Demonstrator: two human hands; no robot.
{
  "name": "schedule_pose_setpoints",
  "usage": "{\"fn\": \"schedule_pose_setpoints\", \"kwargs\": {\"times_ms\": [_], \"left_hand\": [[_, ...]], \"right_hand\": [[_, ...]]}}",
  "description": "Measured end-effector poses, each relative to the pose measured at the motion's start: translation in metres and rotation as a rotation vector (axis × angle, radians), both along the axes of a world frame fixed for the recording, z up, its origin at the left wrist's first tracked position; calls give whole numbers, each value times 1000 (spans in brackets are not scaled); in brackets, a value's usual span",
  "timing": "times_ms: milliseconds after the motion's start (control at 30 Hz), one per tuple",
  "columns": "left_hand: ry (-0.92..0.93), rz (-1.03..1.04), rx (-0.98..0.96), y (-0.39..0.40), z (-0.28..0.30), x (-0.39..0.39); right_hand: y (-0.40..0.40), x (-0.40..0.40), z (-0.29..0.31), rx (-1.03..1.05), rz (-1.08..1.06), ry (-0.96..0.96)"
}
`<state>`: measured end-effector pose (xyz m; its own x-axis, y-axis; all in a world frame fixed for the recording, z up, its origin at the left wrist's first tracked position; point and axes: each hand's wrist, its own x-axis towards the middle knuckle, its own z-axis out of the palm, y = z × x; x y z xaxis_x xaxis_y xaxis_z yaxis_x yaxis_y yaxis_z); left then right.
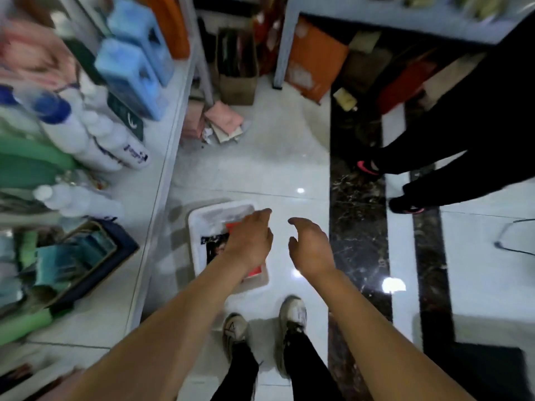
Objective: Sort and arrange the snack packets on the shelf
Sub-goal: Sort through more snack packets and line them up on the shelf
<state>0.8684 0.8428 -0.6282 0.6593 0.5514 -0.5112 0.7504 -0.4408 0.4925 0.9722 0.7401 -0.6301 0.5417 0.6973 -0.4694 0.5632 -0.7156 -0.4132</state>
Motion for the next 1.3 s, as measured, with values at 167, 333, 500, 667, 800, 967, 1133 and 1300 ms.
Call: {"fn": "schedule_pose_setpoints", "kwargs": {"times_ms": [167,333,500,667,800,967,1133,1300], "left_hand": [[-156,-55,190,-31,119,16],[-255,-67,330,-101,211,19],[-360,-29,450,-203,306,23],[-407,22,579,-296,396,20],[-456,26,701,-348,457,4],[-494,106,820,-381,527,-53],[-476,324,959,-387,582,-151],[-395,470,1105,-404,628,-288]], "right_hand": [[-51,12,120,186,-26,-125],[-120,18,213,370,-28,-198],[-209,29,303,535,31,-260],[-294,31,390,654,93,-363],[-340,19,454,741,191,-439],[-343,-22,522,864,317,-493],[-326,-110,578,1039,472,-418],[-294,-248,619,1170,658,-284]]}}
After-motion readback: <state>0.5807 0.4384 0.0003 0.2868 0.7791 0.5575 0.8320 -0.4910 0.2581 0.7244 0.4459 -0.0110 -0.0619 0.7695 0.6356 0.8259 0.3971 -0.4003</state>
